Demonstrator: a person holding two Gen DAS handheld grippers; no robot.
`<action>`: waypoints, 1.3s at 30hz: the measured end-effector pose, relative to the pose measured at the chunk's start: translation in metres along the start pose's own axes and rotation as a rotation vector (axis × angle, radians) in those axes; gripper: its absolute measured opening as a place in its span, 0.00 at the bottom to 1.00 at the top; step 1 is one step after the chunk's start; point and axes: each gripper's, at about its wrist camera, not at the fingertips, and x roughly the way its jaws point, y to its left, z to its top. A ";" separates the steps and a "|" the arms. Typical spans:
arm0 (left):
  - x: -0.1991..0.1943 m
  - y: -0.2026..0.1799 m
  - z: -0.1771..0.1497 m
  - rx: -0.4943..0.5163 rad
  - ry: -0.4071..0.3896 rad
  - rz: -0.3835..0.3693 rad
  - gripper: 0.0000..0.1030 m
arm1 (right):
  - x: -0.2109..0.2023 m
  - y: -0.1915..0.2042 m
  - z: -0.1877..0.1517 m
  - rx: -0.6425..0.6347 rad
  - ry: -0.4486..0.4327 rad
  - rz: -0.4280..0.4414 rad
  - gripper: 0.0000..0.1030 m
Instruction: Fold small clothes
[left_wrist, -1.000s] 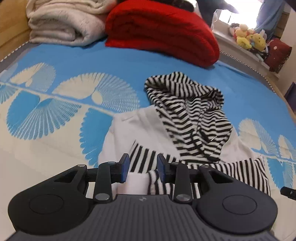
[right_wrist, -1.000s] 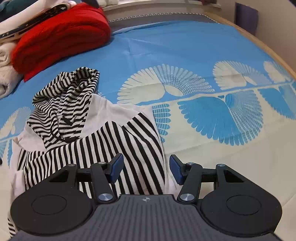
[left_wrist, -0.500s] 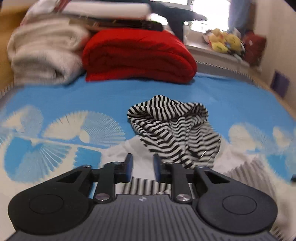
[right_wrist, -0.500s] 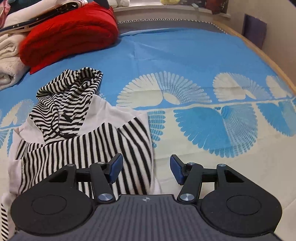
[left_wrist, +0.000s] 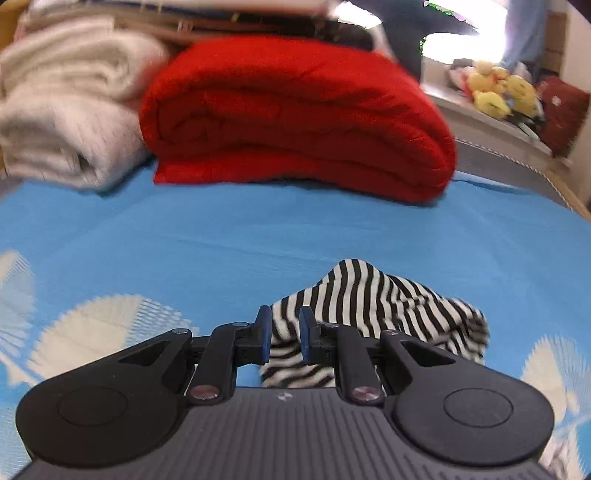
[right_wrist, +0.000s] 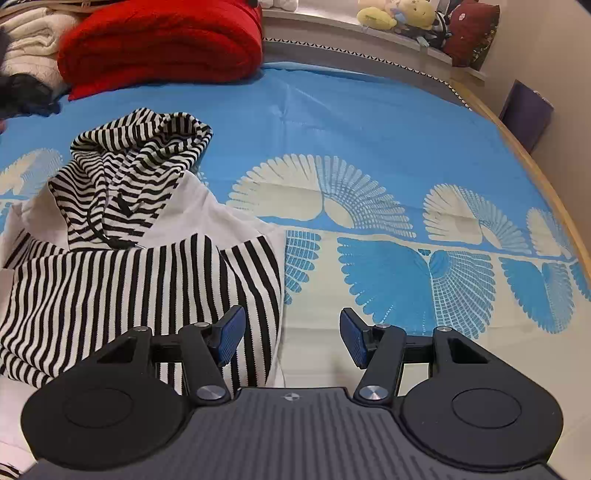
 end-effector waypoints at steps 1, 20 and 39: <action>0.013 0.001 0.004 -0.027 0.013 0.000 0.16 | 0.001 0.001 0.000 -0.008 0.002 -0.005 0.57; 0.142 -0.046 0.018 0.142 0.197 -0.048 0.01 | 0.018 -0.007 -0.011 -0.056 0.043 -0.008 0.57; -0.247 -0.027 -0.199 0.495 0.173 -0.565 0.03 | -0.033 -0.025 0.013 0.221 -0.100 0.062 0.46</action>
